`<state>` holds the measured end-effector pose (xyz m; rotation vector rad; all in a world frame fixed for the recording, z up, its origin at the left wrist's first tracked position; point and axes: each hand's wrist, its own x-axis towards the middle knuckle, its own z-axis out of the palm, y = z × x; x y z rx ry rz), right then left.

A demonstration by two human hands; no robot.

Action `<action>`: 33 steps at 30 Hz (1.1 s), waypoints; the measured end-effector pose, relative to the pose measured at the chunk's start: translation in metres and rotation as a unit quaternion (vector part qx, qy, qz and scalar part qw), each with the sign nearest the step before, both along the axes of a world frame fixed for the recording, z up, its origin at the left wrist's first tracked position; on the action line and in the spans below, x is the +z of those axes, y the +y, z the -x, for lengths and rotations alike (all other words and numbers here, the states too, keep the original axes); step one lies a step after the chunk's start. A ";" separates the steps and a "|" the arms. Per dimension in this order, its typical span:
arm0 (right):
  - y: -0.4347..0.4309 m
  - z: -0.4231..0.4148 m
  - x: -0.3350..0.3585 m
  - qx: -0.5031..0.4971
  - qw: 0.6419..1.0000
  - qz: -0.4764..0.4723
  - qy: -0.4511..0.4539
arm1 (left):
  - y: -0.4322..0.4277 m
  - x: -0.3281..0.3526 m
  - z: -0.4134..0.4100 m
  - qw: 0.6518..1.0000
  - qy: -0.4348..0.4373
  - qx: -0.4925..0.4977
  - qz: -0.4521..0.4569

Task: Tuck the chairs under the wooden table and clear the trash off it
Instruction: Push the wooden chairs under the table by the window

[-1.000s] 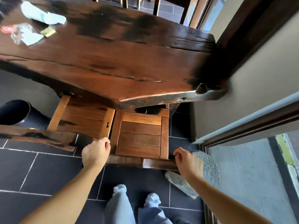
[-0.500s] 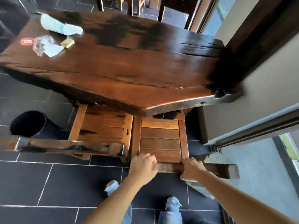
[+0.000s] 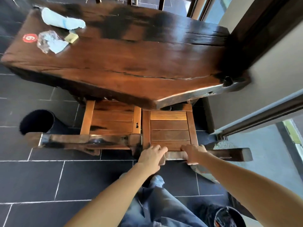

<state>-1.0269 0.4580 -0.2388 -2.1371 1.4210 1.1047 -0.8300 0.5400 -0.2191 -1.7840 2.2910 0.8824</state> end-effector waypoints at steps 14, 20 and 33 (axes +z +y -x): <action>0.014 0.132 0.010 -0.130 0.980 0.152 -0.011 | -0.004 0.018 0.018 0.996 -0.075 0.024 -0.038; 0.000 0.133 0.020 -0.118 0.985 0.127 0.017 | -0.007 0.024 0.021 0.995 -0.086 0.011 -0.050; -0.056 -0.002 0.019 -0.124 0.973 -0.078 -0.177 | 0.001 0.048 -0.109 0.992 -0.059 0.094 0.057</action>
